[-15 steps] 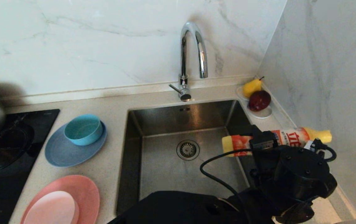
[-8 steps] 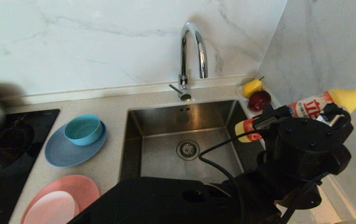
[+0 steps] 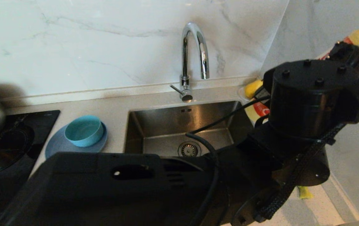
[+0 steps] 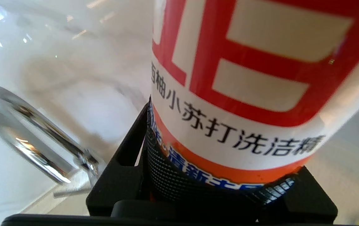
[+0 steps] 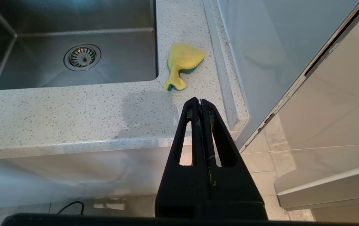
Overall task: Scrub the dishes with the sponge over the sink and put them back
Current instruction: Place the dish soap on the table
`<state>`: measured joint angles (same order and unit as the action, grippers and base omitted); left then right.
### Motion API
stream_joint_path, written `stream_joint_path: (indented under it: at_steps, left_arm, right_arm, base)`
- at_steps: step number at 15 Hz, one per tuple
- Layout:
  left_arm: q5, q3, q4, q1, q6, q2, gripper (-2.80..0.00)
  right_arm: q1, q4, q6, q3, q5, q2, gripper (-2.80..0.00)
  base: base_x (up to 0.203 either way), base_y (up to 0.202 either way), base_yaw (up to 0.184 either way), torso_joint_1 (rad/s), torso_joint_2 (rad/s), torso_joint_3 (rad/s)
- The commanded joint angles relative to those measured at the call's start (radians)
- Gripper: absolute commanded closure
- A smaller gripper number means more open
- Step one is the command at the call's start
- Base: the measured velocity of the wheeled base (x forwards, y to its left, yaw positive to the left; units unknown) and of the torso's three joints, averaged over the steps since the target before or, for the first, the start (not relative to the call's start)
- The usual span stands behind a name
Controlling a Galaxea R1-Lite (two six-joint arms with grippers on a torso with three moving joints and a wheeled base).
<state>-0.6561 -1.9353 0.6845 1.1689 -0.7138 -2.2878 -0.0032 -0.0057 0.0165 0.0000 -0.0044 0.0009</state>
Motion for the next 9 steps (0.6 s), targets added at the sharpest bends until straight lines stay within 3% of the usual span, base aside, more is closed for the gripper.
stream_joint_path:
  at_steps: [1,4,9]
  left_arm:
    - [0.007,0.001,-0.002,-0.003,0.03,0.101,0.0]
    - [0.031,0.001,-0.019,-0.006,0.101,0.169,0.0]
    - [0.04,0.002,-0.023,-0.019,0.12,0.269,0.0]
  right_arm:
    - [0.0,0.0,0.0,0.0,0.0,0.001,0.0]
    - [0.0,0.0,0.0,0.0,0.0,0.001,0.0]
    - [0.0,0.0,0.0,0.0,0.0,0.001,0.0]
  base:
    - [0.0,0.0,0.0,0.0,0.0,0.0]
    - [0.0,0.0,0.0,0.0,0.0,0.0]
    - [0.0,0.0,0.0,0.0,0.0,0.0]
